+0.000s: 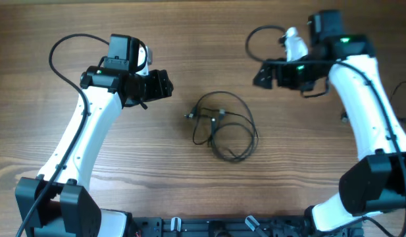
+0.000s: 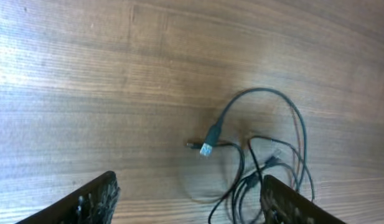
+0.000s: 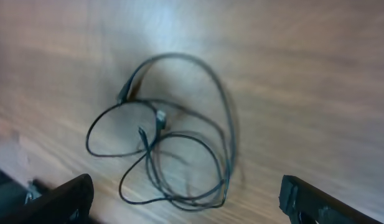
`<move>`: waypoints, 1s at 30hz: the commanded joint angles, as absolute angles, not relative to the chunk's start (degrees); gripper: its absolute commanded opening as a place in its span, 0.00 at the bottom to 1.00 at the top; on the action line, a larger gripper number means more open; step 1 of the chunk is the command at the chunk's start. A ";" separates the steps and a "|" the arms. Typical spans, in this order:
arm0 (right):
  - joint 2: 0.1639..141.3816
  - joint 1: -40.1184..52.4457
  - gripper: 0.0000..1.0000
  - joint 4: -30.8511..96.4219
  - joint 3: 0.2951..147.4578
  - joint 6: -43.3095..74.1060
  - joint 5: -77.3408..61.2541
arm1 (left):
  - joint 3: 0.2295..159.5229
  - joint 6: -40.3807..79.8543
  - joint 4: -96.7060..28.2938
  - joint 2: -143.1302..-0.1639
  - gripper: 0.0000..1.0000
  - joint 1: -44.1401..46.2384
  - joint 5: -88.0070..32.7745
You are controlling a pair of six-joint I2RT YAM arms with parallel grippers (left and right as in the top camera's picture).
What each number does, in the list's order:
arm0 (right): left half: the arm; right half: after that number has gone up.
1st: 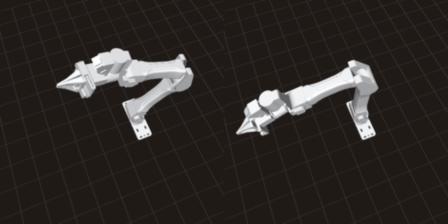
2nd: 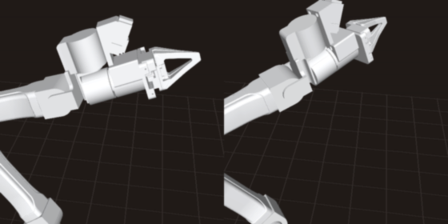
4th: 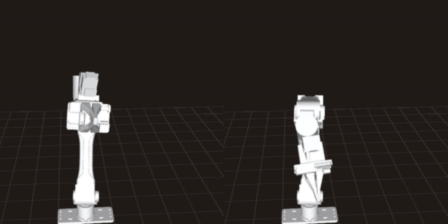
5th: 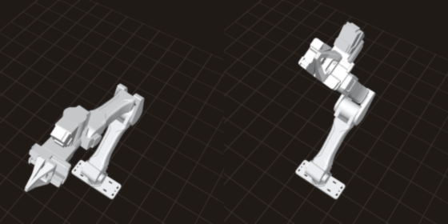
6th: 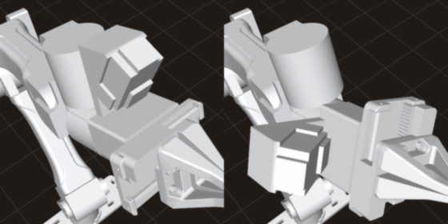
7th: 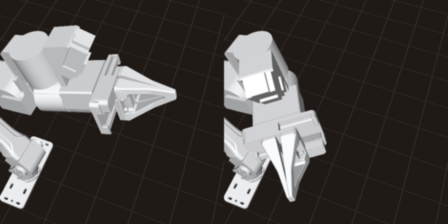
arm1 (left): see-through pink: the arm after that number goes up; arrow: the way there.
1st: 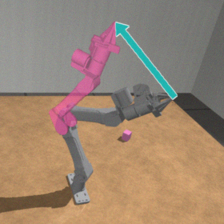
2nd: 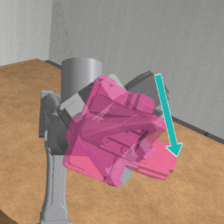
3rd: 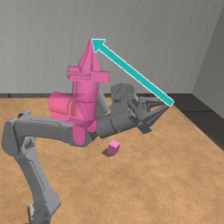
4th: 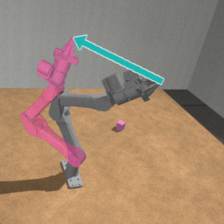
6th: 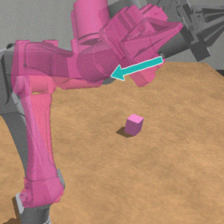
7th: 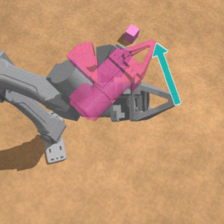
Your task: Untangle cables
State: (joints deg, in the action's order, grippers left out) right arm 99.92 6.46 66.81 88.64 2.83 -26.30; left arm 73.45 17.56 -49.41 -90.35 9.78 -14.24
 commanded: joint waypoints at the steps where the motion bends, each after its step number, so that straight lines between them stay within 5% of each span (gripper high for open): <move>1: 101.71 9.91 0.95 66.04 82.19 11.16 -24.40 | 73.08 18.68 -50.72 -89.25 0.76 9.89 -20.38; 11: 101.80 11.20 0.78 58.89 64.34 12.01 -22.90 | 61.69 18.65 -44.88 -89.86 0.76 15.51 -27.42; 20: 101.80 11.20 0.38 46.15 53.06 12.69 -22.96 | 55.88 18.70 -33.36 -93.78 0.65 23.42 -20.69; 24: 101.80 11.25 0.04 41.91 51.16 14.13 -23.18 | 55.88 18.70 -33.43 -93.76 0.09 23.27 -20.69; 30: 99.02 7.18 0.04 50.37 66.37 10.44 -25.10 | 55.90 18.44 -37.54 -91.26 0.04 12.08 -20.27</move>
